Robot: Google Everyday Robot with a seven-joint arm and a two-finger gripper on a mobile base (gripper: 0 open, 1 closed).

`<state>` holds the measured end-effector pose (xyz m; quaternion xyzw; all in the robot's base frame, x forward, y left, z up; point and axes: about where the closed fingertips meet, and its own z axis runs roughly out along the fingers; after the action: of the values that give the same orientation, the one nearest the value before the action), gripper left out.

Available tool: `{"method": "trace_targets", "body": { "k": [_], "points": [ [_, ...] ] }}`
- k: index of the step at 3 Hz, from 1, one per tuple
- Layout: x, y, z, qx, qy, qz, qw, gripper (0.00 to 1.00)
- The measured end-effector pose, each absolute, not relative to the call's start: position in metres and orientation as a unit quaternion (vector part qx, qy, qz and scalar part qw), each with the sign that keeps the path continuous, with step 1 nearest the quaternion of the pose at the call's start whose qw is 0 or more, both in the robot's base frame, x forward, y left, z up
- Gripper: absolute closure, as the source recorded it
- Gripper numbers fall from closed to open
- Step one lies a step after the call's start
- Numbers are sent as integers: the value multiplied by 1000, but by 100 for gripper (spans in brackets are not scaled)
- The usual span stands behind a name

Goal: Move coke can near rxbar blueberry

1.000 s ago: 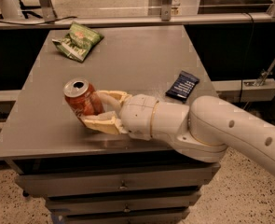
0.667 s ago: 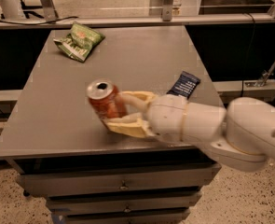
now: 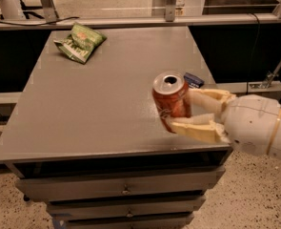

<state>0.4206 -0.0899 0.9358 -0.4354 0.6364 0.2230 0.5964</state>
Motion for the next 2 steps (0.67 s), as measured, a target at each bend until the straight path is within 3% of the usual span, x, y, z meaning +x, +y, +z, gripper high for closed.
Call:
{"method": "trace_targets", "body": {
  "k": [1, 2],
  "points": [
    [427, -92, 936, -429, 636, 220, 602, 100],
    [460, -125, 934, -411, 640, 202, 617, 100]
  ]
}}
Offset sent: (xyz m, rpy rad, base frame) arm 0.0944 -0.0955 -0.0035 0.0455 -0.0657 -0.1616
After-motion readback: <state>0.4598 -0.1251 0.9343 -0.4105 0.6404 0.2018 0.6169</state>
